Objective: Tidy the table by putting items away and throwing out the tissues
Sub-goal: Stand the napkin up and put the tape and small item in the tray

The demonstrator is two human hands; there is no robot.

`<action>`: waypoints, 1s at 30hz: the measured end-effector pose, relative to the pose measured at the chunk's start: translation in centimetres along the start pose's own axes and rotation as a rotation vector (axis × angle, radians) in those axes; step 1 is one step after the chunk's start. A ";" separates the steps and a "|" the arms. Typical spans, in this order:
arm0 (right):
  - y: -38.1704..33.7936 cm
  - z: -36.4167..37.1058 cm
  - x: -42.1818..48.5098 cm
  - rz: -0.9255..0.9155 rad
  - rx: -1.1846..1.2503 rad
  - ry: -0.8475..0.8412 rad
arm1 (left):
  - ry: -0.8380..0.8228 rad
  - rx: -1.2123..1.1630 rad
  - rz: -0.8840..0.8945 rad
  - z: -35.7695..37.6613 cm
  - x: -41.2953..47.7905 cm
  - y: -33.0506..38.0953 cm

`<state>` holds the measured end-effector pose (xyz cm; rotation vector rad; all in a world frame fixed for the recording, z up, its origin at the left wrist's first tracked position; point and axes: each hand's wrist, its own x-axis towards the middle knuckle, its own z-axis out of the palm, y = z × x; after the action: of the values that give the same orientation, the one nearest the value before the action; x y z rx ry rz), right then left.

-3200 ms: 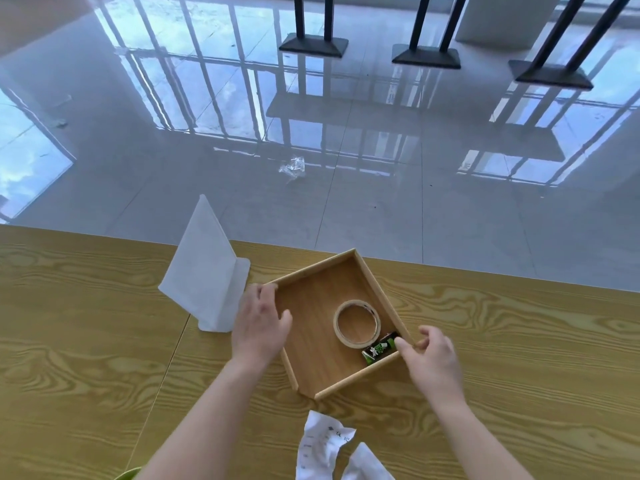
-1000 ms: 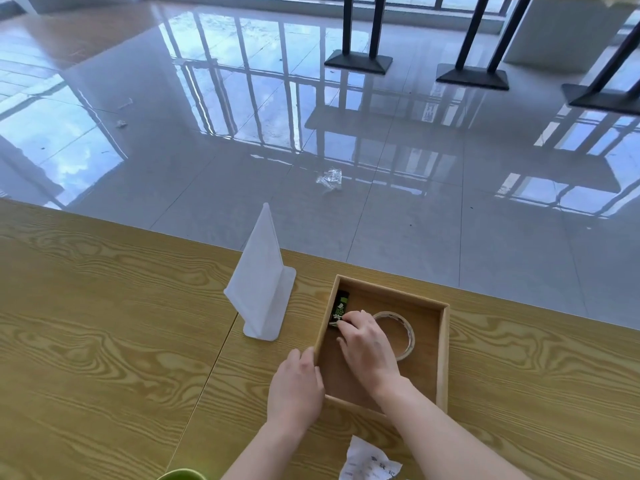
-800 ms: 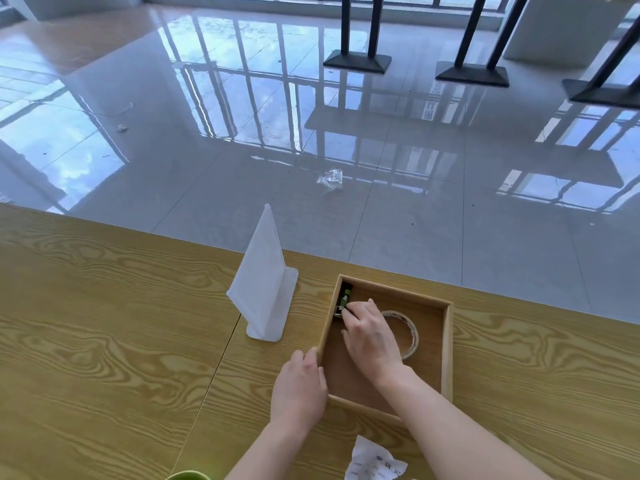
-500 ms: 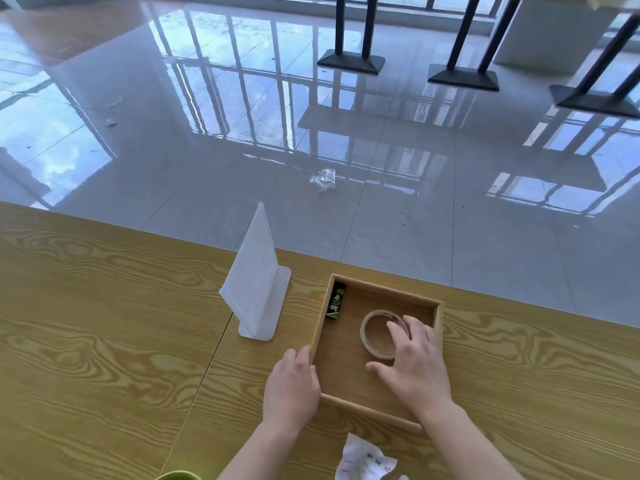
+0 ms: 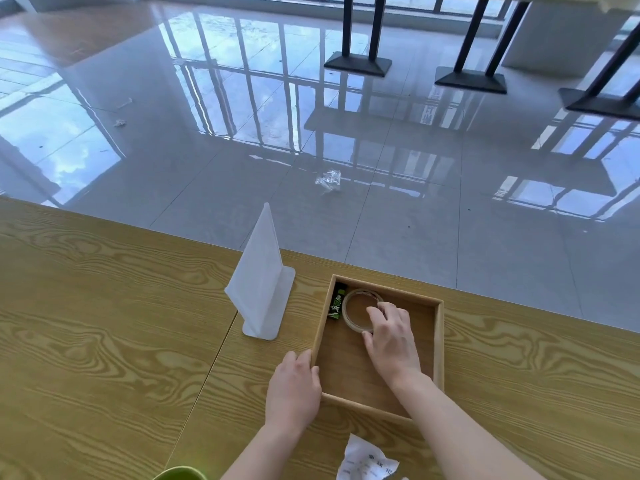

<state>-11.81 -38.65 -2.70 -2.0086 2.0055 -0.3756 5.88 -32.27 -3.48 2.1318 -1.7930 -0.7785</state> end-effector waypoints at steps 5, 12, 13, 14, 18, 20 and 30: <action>1.0 -1.5 -1.2 -0.071 0.067 0.031 | -0.001 -0.015 -0.004 0.0 0.0 -0.1; 6.2 -4.2 -5.3 0.318 0.111 0.170 | 0.027 -0.083 -0.014 -0.1 -0.3 0.0; 6.4 -4.2 -5.4 0.406 0.145 0.116 | 0.043 -0.096 -0.017 -0.1 -0.5 0.1; 6.5 -4.1 -5.4 0.470 0.177 0.076 | 0.059 -0.107 -0.020 -0.1 -0.8 0.1; 6.5 -3.8 -5.3 0.512 0.189 0.073 | 0.108 -0.155 -0.017 0.0 -1.9 0.1; 6.4 -3.7 -4.8 0.500 0.175 0.078 | 0.124 -0.160 -0.013 -0.2 -2.0 0.0; 4.1 -2.9 -1.6 0.421 0.199 0.015 | 0.210 -0.220 -0.151 -1.6 -0.4 -1.2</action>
<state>-16.70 -37.07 -1.50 -1.4242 2.2286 -0.4724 7.72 -31.85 -2.70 2.1316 -1.3884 -0.7187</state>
